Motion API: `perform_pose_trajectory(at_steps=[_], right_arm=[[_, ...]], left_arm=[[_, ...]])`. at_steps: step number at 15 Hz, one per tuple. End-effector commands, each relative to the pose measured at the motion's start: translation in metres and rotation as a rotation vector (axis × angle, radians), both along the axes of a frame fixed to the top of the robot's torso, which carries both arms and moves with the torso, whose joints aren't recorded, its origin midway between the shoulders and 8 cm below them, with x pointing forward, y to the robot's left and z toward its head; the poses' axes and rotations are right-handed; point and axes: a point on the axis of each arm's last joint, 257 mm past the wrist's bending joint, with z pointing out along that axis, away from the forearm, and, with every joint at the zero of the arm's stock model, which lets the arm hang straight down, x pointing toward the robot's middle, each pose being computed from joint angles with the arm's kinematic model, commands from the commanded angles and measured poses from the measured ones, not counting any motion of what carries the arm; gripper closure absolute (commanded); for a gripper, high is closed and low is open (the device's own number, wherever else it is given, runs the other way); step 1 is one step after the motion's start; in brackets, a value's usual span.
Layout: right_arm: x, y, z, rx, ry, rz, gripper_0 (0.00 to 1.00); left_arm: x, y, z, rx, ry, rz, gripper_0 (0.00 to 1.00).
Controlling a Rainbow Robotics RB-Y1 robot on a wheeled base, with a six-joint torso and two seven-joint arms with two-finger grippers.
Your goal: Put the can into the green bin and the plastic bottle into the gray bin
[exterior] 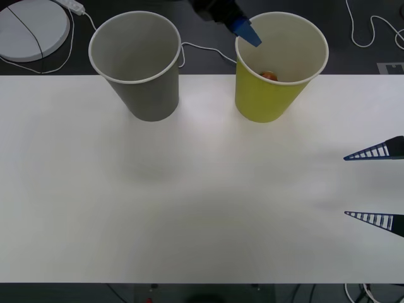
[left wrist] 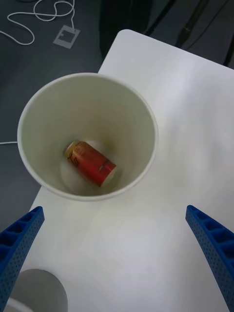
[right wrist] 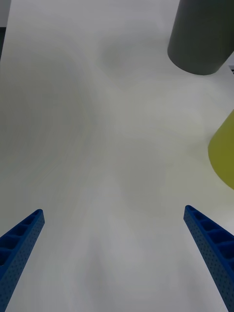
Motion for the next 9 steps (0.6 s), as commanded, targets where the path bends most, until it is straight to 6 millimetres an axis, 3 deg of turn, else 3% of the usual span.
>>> perform_pose_trajectory(at_steps=[1,4,9], right_arm=[[0.0,0.0,0.0,0.0,0.0,0.0,0.0],[0.0,0.0,0.0,0.0,0.0,0.0,0.0],[0.0,0.0,0.0,0.0,0.0,0.0,0.0]], left_arm=[[-0.016,0.045,-0.011,-0.016,-0.028,-0.013,0.0],[-0.029,0.083,-0.019,-0.043,-0.056,-0.015,0.0],[-0.048,0.128,-0.033,-0.07,-0.048,-0.004,0.0]])
